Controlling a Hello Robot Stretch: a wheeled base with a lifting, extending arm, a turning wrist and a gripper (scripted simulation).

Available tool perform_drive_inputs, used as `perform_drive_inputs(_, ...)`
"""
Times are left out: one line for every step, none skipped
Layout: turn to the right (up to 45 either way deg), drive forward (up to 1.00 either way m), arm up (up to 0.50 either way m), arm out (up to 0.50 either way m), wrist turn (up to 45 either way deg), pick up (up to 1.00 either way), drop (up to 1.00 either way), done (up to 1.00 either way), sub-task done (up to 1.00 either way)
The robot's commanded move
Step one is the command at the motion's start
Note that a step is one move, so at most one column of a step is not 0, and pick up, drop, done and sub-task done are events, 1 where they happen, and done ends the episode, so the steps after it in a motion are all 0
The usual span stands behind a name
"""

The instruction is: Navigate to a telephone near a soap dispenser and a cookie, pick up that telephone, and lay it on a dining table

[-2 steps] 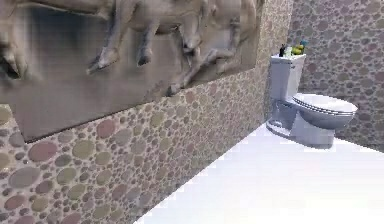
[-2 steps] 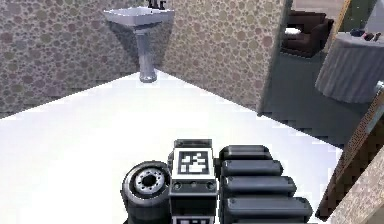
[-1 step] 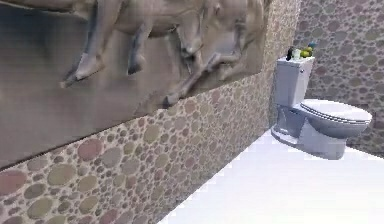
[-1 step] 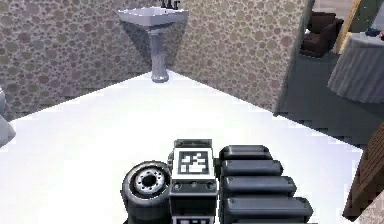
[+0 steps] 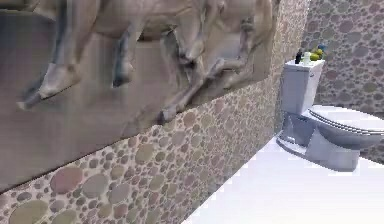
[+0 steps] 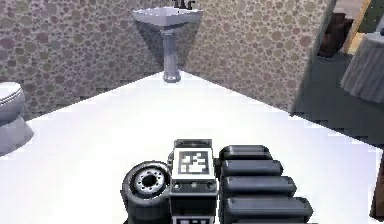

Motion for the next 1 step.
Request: perform_drive_inputs(45.0, 0.00, 0.00, 0.00, 0.0, 0.00, 0.00, 0.00, 0.00)
